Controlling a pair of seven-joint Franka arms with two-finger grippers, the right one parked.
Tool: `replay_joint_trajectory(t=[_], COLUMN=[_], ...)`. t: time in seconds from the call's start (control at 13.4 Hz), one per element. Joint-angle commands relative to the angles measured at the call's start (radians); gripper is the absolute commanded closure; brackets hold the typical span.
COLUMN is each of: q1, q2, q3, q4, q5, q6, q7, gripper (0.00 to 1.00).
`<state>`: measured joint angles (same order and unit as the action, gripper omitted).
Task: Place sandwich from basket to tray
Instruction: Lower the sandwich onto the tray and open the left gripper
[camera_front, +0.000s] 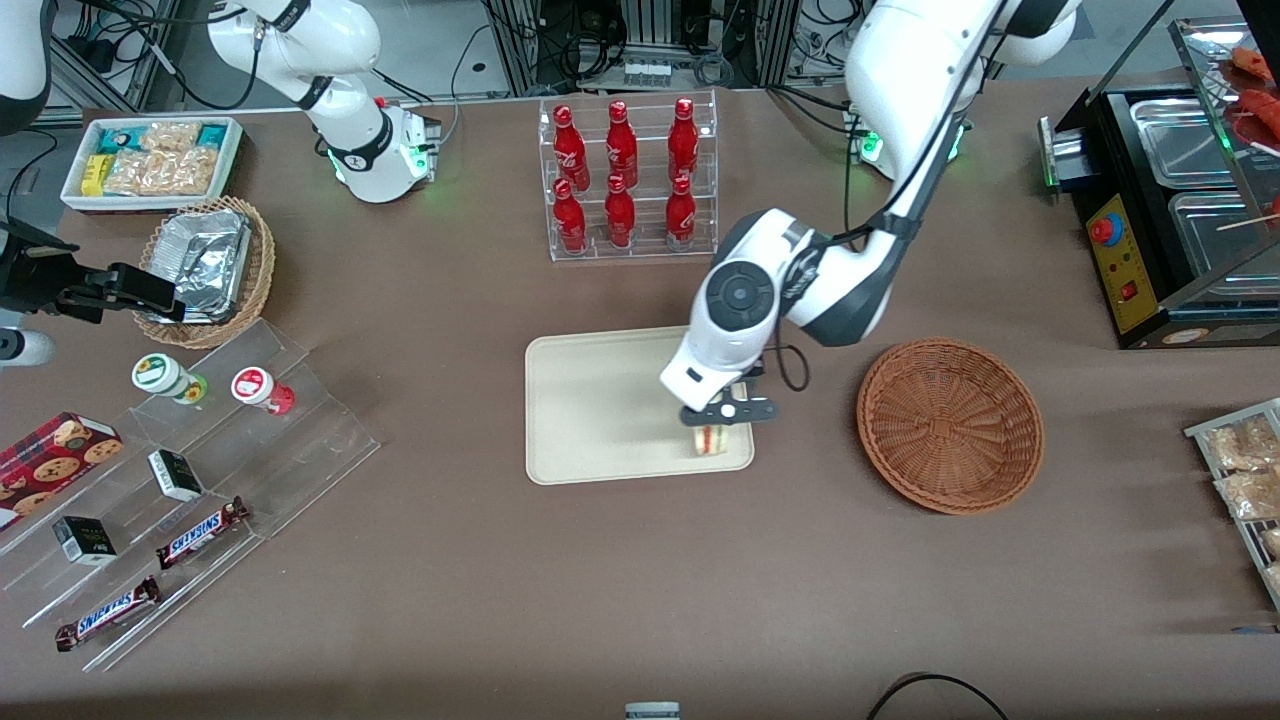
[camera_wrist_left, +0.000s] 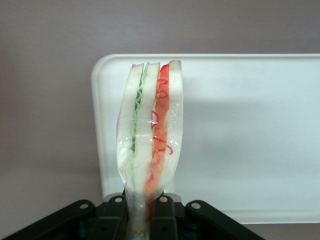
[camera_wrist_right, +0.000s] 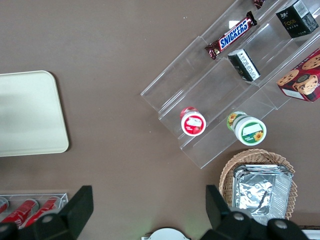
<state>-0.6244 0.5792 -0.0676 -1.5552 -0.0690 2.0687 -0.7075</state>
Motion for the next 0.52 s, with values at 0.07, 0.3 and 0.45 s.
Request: replay_joint_trajectory(t=[0.07, 0.3, 0.45], q1=[-0.072, -0.104, -0.109], q2=[0.144, 0.215, 0.24], q3=[0.014, 0.014, 0.012], q4=[0.182, 0.263, 0.277], q5=[-0.029, -0.031, -0.031], q6=[-0.025, -0.033, -0.033], q7=[-0.068, -0.101, -0.131], gripper=[1.0, 1.0, 1.0])
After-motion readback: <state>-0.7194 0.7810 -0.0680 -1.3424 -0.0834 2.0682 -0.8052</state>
